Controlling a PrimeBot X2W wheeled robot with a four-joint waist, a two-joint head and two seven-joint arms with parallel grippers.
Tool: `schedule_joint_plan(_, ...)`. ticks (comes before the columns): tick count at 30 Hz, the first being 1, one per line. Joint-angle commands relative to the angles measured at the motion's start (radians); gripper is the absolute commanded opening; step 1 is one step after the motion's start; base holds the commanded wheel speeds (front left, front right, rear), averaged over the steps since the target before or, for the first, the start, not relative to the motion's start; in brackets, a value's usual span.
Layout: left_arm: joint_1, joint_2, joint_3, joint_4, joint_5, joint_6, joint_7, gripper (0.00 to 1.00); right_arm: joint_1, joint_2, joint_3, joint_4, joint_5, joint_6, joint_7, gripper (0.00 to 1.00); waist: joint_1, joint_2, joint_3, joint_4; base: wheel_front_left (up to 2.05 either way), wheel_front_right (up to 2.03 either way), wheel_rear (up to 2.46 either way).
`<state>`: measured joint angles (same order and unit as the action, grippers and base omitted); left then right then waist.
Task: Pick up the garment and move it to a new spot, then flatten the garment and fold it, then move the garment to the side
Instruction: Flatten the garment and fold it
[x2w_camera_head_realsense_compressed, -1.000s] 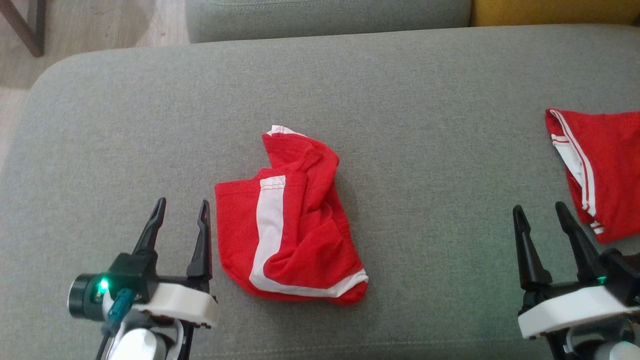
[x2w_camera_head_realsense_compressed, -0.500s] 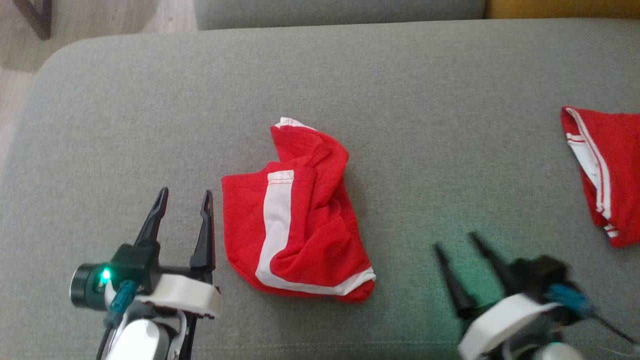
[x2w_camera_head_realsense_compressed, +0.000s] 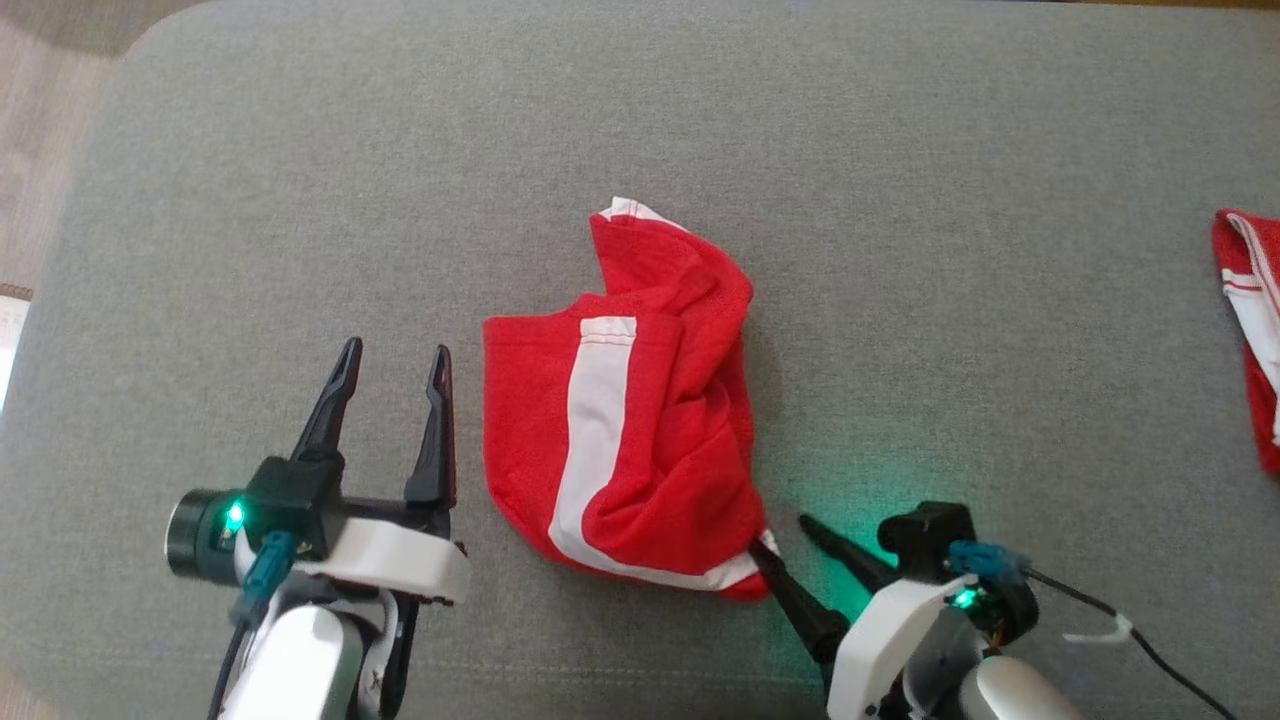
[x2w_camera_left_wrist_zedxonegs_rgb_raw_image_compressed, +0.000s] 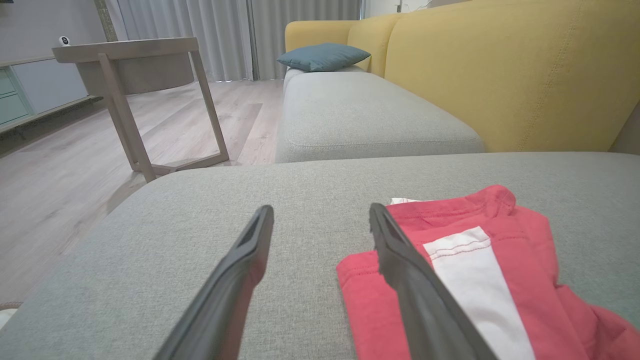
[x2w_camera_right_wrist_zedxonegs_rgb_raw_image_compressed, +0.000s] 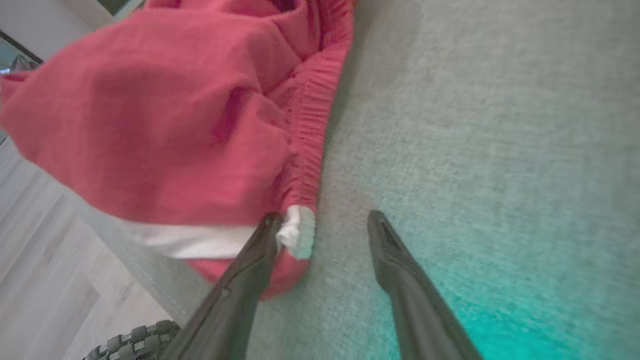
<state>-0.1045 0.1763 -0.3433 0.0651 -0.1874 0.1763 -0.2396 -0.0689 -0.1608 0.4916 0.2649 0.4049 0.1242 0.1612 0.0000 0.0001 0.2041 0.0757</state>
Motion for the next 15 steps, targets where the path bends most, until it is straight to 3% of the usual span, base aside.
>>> schedule_joint_plan(1,-0.043,0.004,0.031,-0.026,0.006,0.001,-0.012,1.0,-0.026,-0.013,0.049,-0.003,0.024,0.007,0.015,0.19,0.0,-0.0001,0.004,0.005,0.0,0.0,0.0)
schedule_joint_plan(2,-0.044,0.003,0.03,-0.024,0.006,0.001,-0.013,1.0,-0.029,-0.014,0.061,0.004,0.04,0.007,0.02,0.0,0.0,-0.0001,0.004,0.005,0.0,0.0,0.0)
schedule_joint_plan(7,-0.049,-0.001,0.032,-0.017,0.004,0.002,-0.017,1.0,-0.051,-0.038,0.066,0.006,0.065,0.007,-0.001,0.0,0.0,-0.0001,0.004,0.003,0.0,0.0,0.0)
schedule_joint_plan(15,-0.048,-0.004,0.035,-0.013,0.003,0.004,-0.02,1.0,-0.074,-0.096,-0.093,-0.052,-0.005,0.007,-0.073,0.0,0.0,-0.0001,-0.005,-0.011,0.0,0.0,0.0)
